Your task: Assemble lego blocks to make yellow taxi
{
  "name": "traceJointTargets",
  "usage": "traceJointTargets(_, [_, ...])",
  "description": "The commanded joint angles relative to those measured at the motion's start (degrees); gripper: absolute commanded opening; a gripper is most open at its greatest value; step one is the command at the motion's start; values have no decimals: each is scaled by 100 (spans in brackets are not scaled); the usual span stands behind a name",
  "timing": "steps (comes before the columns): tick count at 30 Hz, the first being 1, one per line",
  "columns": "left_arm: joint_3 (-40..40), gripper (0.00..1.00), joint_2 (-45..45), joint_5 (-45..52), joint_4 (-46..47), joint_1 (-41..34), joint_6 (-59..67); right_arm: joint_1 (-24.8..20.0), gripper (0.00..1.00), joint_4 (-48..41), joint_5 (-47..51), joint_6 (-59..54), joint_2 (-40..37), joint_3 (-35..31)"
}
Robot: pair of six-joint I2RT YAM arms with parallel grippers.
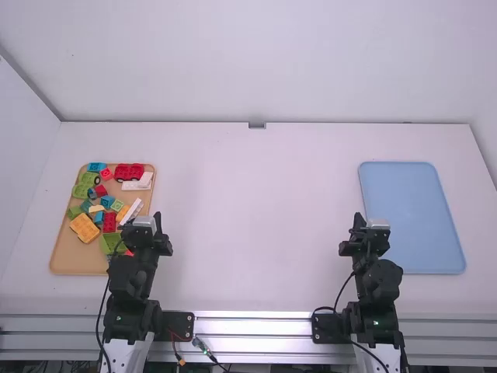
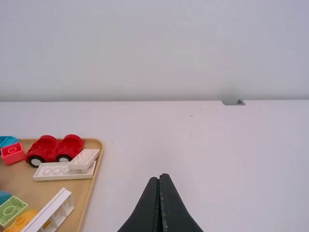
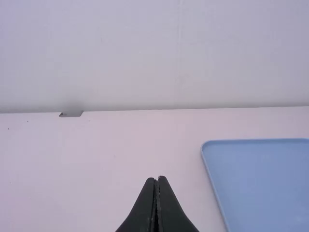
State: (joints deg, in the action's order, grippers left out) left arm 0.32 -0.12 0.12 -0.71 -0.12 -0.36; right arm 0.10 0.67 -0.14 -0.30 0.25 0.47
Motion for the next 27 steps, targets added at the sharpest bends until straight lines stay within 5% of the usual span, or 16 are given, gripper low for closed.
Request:
traceJointTargets(1, [1,0,2,0,14,2,-2,0,1,-9,4,4,2,1])
traceJointTargets(14, [280,8,317,-21,62,2,-4,1,8,43,15,-24,481,322])
traceJointTargets(27, [1383,27,1597,-68,520,287,-89,90,27,270,43,-70,2000,1335])
